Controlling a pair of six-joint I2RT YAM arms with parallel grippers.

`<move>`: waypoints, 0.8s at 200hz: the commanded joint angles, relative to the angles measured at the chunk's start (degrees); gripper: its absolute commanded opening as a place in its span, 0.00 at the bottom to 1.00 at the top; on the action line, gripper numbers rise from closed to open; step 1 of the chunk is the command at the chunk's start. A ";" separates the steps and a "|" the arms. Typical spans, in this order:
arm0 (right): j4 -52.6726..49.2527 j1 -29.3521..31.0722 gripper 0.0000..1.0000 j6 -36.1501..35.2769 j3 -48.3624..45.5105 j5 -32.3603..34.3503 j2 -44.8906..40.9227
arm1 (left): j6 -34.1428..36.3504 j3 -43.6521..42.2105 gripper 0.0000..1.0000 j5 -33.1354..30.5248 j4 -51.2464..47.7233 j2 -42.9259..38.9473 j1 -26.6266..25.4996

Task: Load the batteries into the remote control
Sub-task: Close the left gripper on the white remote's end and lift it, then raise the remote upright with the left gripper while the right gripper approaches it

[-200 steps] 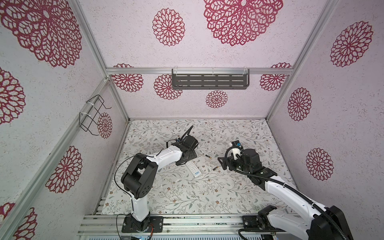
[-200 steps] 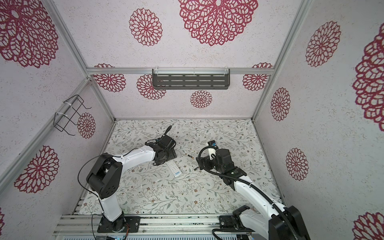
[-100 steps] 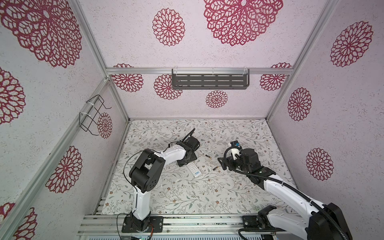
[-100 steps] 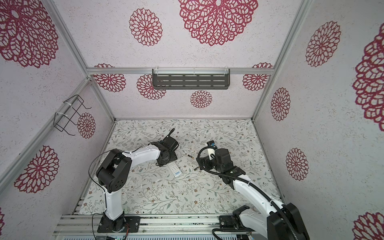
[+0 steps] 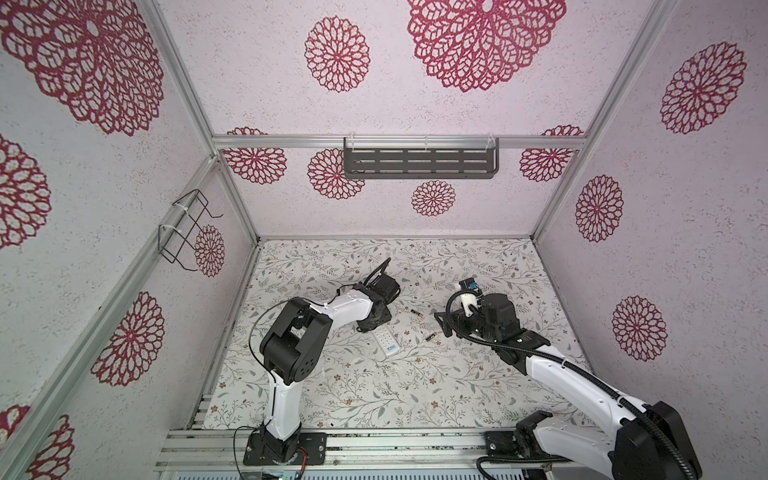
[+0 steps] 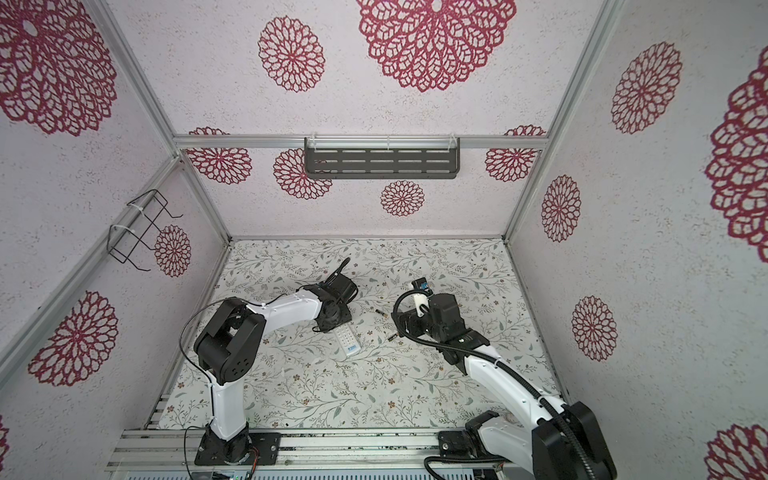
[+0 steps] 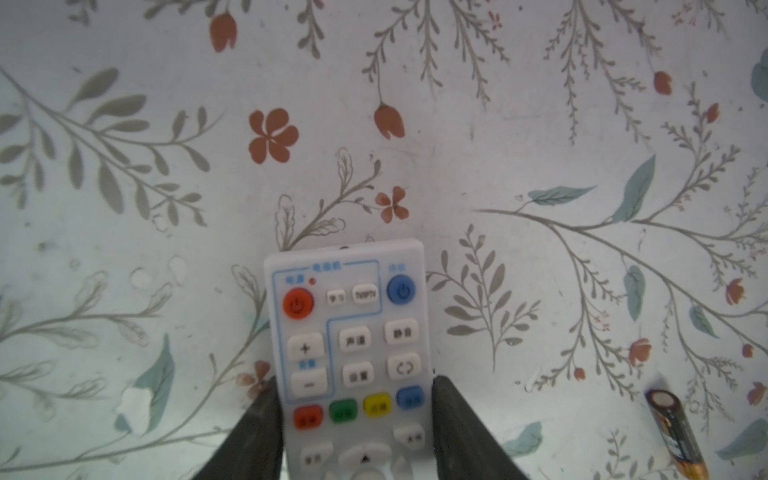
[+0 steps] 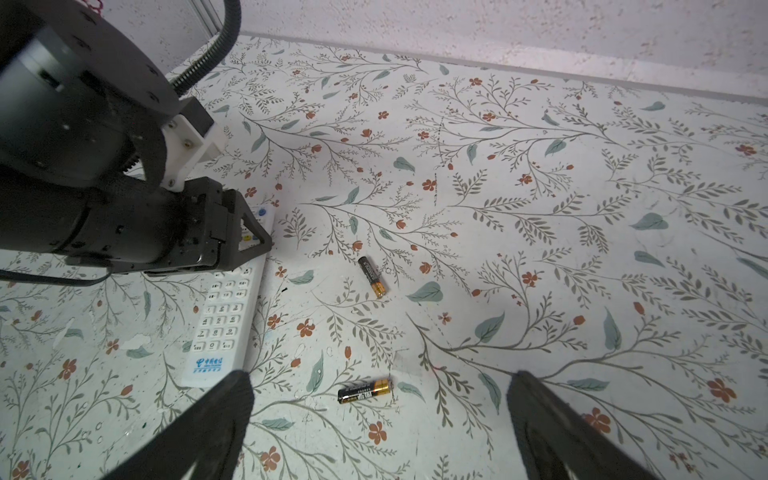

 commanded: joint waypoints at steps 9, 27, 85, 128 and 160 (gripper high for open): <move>-1.01 0.14 0.99 0.85 0.21 0.56 -3.66 | -0.85 -2.92 0.45 -0.19 0.01 -0.84 -0.55; -2.23 0.08 0.99 2.09 -0.35 0.25 -4.72 | -0.45 -4.57 0.37 0.09 2.48 -3.66 -0.56; 1.76 0.02 0.99 10.42 -4.56 -8.54 -8.10 | 7.66 -12.14 0.28 1.10 14.53 -14.91 -0.48; 12.56 0.02 0.99 19.18 -6.91 -18.35 -8.29 | 18.30 -18.59 0.29 5.38 21.90 -30.20 1.13; 28.06 0.07 0.99 26.45 -9.77 -25.84 -7.75 | 22.29 -24.13 0.29 12.14 29.07 -41.12 2.46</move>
